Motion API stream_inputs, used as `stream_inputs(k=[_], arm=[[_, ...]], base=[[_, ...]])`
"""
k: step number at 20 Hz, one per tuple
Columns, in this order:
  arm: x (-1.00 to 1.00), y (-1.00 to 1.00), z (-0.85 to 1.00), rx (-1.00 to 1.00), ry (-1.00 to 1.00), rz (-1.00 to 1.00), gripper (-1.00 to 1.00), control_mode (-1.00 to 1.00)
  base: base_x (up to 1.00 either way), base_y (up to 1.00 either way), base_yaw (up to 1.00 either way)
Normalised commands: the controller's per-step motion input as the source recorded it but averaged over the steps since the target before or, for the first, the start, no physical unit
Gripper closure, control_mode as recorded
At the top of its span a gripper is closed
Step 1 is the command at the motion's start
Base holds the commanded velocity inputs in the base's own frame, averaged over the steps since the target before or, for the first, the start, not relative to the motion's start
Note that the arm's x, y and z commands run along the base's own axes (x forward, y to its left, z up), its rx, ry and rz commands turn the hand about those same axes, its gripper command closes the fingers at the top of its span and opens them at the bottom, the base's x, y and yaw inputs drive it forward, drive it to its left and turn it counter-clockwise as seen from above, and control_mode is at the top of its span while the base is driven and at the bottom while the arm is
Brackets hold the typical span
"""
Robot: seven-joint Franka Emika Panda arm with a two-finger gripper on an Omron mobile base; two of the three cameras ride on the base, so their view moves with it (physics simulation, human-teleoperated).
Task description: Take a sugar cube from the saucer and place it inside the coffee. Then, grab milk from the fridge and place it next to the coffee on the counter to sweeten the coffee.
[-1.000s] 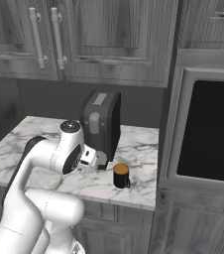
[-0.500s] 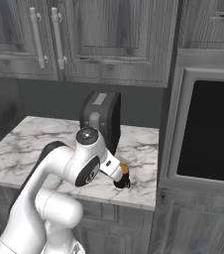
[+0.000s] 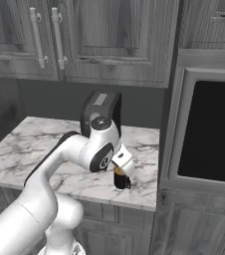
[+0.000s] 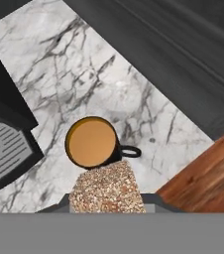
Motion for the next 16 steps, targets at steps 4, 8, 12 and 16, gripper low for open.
stream_inputs(k=[4,8,12,16], arm=[[0.18,0.00,-0.33,0.00,0.00,0.00,1.00,-1.00],[0.22,0.00,-0.26,0.00,0.00,0.00,1.00,-1.00],[0.30,0.00,-0.25,0.00,0.00,0.00,1.00,-1.00],[0.25,0.00,-0.21,0.00,0.00,0.00,1.00,-1.00]], base=[[0.00,0.00,0.00],[0.00,0.00,0.00],[0.00,0.00,0.00],[0.00,0.00,0.00]])
